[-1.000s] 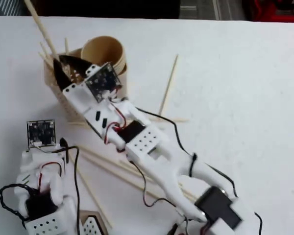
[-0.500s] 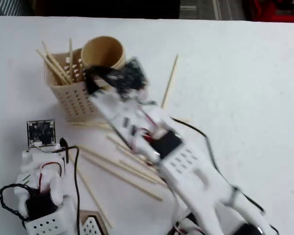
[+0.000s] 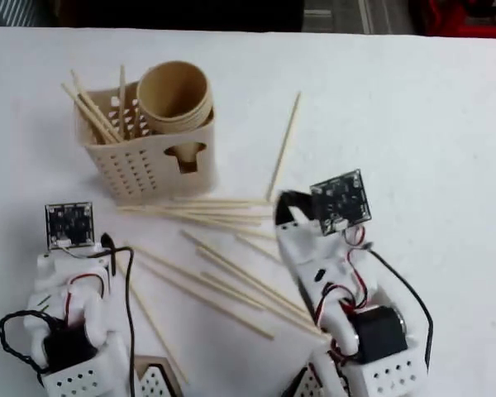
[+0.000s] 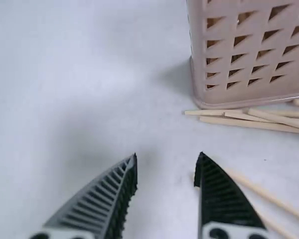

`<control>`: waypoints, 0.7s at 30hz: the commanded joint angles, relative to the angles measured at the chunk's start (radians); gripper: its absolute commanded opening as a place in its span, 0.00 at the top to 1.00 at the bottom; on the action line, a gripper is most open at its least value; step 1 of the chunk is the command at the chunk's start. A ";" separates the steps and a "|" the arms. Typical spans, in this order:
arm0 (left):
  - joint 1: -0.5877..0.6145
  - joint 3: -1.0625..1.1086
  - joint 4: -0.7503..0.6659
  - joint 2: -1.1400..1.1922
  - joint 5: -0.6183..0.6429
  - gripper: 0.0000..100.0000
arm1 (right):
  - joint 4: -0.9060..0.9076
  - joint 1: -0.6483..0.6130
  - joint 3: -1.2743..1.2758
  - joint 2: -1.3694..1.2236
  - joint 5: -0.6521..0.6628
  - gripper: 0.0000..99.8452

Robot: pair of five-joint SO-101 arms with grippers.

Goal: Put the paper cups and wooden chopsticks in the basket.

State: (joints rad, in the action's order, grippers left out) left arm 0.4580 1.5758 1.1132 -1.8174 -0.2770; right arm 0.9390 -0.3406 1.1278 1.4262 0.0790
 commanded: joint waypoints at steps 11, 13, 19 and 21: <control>0.002 -0.014 -0.021 -0.010 -0.008 0.80 | 0.005 0.334 0.193 0.031 0.046 0.98; 0.002 -0.021 -0.023 -0.010 -0.008 0.80 | 0.005 0.375 0.201 0.031 0.046 0.98; -0.041 -0.143 -0.014 -0.005 -0.101 0.80 | 0.005 0.432 0.203 0.031 0.046 0.98; -0.091 -0.199 0.012 0.010 -0.120 0.80 | 0.005 0.432 0.203 0.031 0.046 0.98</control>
State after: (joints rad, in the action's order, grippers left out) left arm 0.4273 1.4837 1.1147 -1.8174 -0.3705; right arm 0.9421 0.0767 1.3380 1.4446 0.1143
